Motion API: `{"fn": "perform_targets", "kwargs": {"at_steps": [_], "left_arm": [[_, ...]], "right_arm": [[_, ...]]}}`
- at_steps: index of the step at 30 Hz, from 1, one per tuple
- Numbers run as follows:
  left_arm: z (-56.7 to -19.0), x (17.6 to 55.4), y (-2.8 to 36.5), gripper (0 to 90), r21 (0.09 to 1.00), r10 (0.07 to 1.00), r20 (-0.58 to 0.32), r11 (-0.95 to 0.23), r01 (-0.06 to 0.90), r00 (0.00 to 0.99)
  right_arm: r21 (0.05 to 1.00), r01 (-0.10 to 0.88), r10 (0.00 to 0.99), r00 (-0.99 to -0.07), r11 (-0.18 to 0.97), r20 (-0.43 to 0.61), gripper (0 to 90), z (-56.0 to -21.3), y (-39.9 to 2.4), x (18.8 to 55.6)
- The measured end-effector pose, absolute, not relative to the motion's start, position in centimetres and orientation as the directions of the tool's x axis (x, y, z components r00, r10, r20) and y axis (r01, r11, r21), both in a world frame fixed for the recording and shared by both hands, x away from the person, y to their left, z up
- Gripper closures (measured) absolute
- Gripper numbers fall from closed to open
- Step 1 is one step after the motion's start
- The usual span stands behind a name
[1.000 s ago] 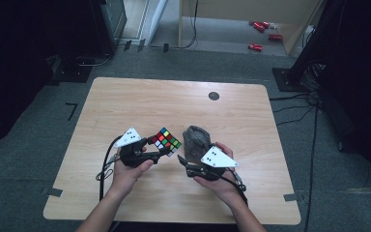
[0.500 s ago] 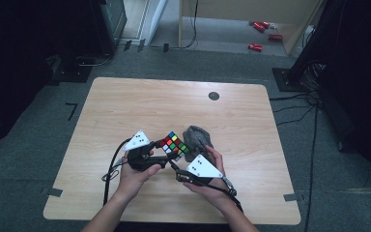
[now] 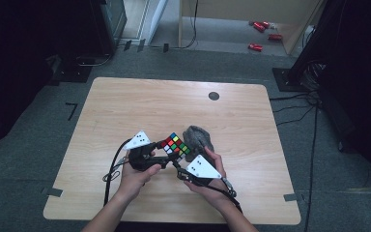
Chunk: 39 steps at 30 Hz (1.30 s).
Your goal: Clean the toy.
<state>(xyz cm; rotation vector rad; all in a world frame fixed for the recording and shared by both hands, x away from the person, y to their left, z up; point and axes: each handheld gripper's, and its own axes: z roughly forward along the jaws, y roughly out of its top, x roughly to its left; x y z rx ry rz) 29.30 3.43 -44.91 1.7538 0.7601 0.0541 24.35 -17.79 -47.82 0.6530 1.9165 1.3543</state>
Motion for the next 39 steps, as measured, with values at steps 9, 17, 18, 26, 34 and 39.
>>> {"fn": "perform_targets", "kwargs": {"at_steps": [9,17,18,26,34,39], "left_arm": [[-44.2,29.5,4.8,24.3,0.914,0.504,-0.337,-0.028,0.405,0.795],[-43.9,29.8,6.1,14.9,0.928,0.519,-0.317,-0.002,0.372,0.794],[-43.9,29.8,6.1,14.5,0.930,0.518,-0.313,-0.002,0.367,0.796],[-43.9,29.5,6.3,13.4,0.947,0.495,-0.271,-0.017,0.321,0.826],[-44.6,29.7,5.8,14.3,0.943,0.525,-0.217,-0.106,0.317,0.823],[-44.9,29.8,5.5,15.5,0.939,0.529,-0.175,-0.165,0.303,0.831]], "right_arm": [[0.942,0.059,0.745,-0.630,0.329,-0.221,34.3,-47.7,-18.5,24.8],[0.947,0.079,0.769,-0.607,0.312,-0.203,34.4,-47.5,-19.4,25.2],[0.948,0.081,0.771,-0.604,0.309,-0.200,34.4,-47.4,-19.5,25.3],[0.957,0.114,0.796,-0.587,0.265,-0.150,34.4,-46.7,-20.5,25.6],[0.965,0.136,0.803,-0.587,0.226,-0.105,34.4,-45.8,-21.3,25.7],[0.964,0.160,0.809,-0.582,0.212,-0.081,34.5,-45.3,-21.4,25.8]]}}
